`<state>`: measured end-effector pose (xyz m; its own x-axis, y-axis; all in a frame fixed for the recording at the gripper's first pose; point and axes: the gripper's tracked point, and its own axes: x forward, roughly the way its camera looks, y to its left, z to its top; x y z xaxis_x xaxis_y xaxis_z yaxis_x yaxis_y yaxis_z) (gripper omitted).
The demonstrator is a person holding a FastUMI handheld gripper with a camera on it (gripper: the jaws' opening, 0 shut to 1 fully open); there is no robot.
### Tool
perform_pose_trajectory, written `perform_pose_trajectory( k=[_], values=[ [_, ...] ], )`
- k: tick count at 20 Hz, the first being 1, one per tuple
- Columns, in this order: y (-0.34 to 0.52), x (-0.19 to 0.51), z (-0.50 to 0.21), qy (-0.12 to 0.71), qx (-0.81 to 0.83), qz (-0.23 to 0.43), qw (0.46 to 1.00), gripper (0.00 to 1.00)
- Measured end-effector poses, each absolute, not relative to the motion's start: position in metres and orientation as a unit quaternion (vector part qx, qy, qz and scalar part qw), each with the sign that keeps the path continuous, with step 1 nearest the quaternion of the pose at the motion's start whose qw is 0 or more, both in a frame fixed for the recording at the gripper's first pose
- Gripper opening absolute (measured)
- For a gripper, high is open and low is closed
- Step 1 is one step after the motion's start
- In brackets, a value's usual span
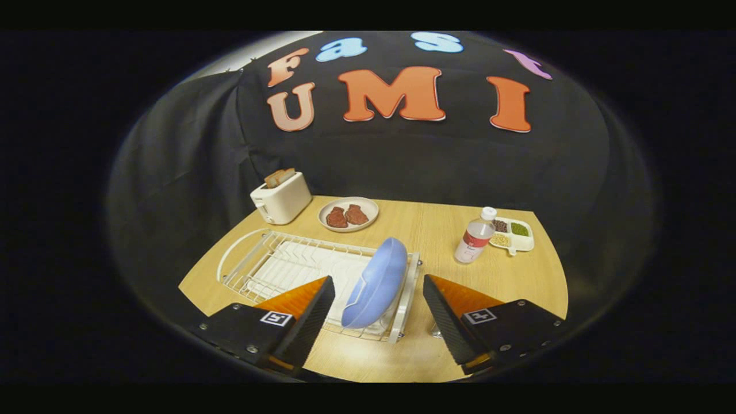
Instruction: Take the plate from the dish rack, then take the spoon from the basket and place it into the plate.
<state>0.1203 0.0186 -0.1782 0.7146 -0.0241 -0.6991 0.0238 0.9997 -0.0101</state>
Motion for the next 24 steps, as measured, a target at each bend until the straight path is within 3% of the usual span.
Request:
perform_pose_trajectory(
  k=[6,14,24],
  values=[
    [0.010,0.141,-0.212,0.429,0.002,-0.043,0.902,0.77],
    [0.005,0.158,-0.242,0.467,-0.059,-0.085,0.878,0.41],
    [-0.009,0.176,-0.217,0.419,-0.125,-0.165,0.884,0.20]
  ],
)
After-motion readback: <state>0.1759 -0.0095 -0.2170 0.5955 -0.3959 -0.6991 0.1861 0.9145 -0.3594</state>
